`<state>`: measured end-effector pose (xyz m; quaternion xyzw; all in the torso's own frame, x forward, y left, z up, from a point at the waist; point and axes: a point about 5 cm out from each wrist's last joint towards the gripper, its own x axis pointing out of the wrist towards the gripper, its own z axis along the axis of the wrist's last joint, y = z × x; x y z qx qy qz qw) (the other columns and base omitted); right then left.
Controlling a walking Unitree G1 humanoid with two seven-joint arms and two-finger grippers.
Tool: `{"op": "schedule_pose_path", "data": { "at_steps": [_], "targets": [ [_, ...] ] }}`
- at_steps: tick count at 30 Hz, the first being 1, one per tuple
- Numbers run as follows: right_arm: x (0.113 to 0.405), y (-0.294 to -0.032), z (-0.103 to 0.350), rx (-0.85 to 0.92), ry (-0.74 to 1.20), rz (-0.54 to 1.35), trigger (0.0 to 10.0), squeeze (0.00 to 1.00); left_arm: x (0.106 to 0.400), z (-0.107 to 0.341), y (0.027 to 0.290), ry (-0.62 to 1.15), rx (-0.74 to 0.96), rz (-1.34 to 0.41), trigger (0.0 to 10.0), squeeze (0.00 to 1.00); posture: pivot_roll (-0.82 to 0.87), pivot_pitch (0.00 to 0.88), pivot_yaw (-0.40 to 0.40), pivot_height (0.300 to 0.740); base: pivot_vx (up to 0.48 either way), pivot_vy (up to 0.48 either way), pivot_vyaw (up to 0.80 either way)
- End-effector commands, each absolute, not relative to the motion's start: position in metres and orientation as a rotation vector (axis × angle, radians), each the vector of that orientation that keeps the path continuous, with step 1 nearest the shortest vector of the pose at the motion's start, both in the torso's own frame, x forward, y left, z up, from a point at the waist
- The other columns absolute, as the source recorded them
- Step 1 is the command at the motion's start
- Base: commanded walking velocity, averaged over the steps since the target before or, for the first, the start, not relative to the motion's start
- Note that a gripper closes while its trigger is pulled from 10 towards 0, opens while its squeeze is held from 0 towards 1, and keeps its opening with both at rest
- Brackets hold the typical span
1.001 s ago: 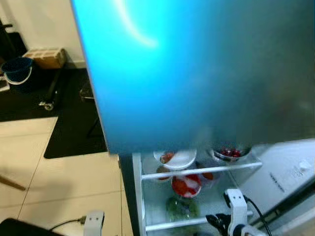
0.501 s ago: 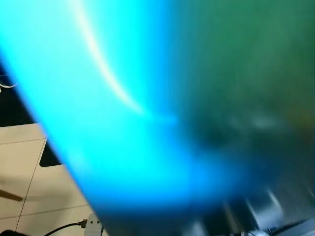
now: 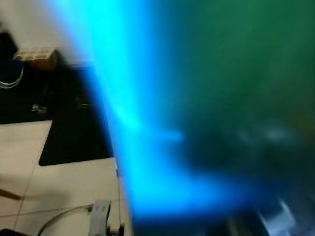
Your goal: Restocking fridge
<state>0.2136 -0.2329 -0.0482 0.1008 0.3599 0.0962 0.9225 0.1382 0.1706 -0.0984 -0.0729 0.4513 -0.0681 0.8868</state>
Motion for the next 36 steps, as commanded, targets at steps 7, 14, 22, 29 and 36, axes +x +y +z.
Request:
{"op": "schedule_pose_path", "data": {
  "at_steps": [7,14,22,29,36],
  "targets": [
    [0.2019,-0.2427,-0.0530,0.214,0.775,0.162,10.0,0.00,0.1318,-0.1019,0.1715,0.993,-0.117,-0.142,10.0,0.00,0.00,0.000,-0.010,0.635,0.000,0.000,0.00],
    [0.2023,-0.2426,-0.0529,0.218,0.775,0.159,10.0,0.00,0.1316,-0.1020,0.1715,0.993,-0.129,-0.135,10.0,0.00,0.00,0.000,-0.010,0.635,-0.068,0.000,0.00],
    [0.2022,-0.2413,-0.0526,0.229,0.774,0.185,10.0,0.00,0.1317,-0.1021,0.1708,0.995,-0.126,-0.138,10.0,0.00,0.00,0.000,-0.012,0.645,0.000,0.000,0.00],
    [0.2012,-0.2402,-0.0535,0.231,0.784,0.193,10.0,0.00,0.1310,-0.1025,0.1699,0.999,-0.127,-0.142,10.0,0.00,0.00,0.000,-0.012,0.685,0.000,0.000,0.00],
    [0.2014,-0.2410,-0.0531,0.236,0.782,0.194,10.0,0.00,0.1302,-0.1028,0.1692,1.003,-0.128,-0.144,10.0,0.00,0.00,0.000,-0.013,0.720,0.000,0.000,0.00]
  ]
}}
